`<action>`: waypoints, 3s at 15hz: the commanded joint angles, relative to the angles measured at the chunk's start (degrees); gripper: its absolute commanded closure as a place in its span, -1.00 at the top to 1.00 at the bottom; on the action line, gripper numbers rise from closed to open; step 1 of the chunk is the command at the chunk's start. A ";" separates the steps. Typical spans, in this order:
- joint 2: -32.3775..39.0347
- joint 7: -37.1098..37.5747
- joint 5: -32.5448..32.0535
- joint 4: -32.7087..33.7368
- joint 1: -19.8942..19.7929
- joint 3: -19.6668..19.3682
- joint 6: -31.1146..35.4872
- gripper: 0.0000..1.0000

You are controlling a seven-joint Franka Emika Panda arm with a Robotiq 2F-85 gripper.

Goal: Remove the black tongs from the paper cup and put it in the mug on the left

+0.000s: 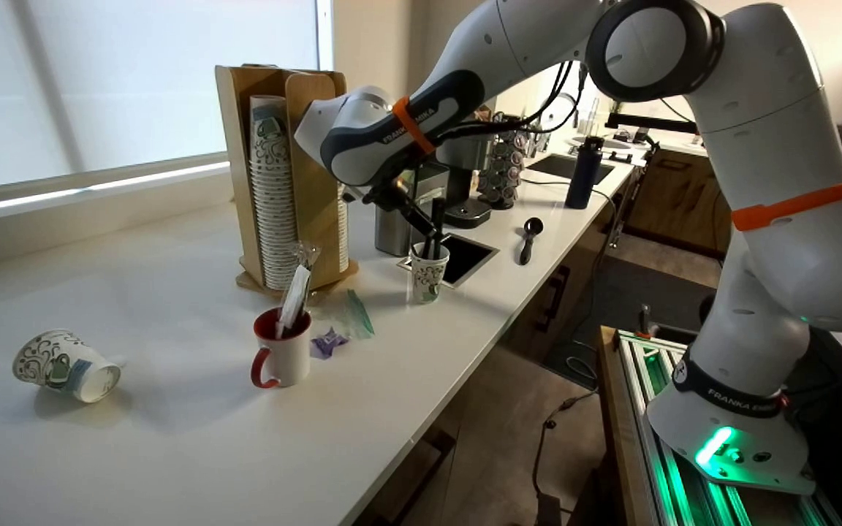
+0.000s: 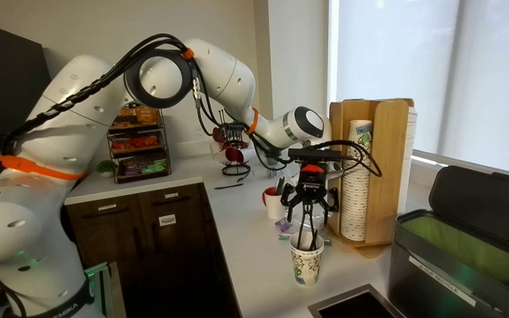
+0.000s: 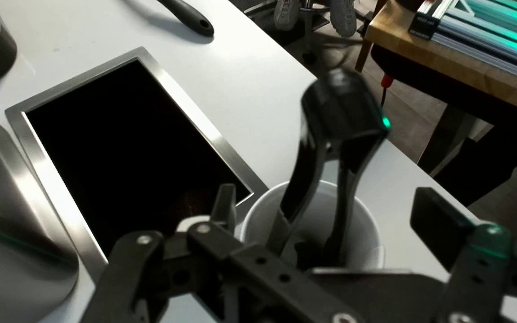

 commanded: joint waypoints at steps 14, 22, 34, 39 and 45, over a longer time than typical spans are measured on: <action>0.80 4.29 -1.42 -2.85 0.10 -0.45 1.14 -0.72; -1.11 3.62 -1.05 -3.98 0.17 -0.07 -0.22 -0.84; -8.44 3.48 -0.40 -4.62 -0.28 0.14 -7.35 -0.84; -11.61 3.54 -0.81 -4.47 -0.28 0.20 -8.61 -0.84; -14.33 1.37 -3.44 -4.24 1.65 2.45 -5.40 -0.84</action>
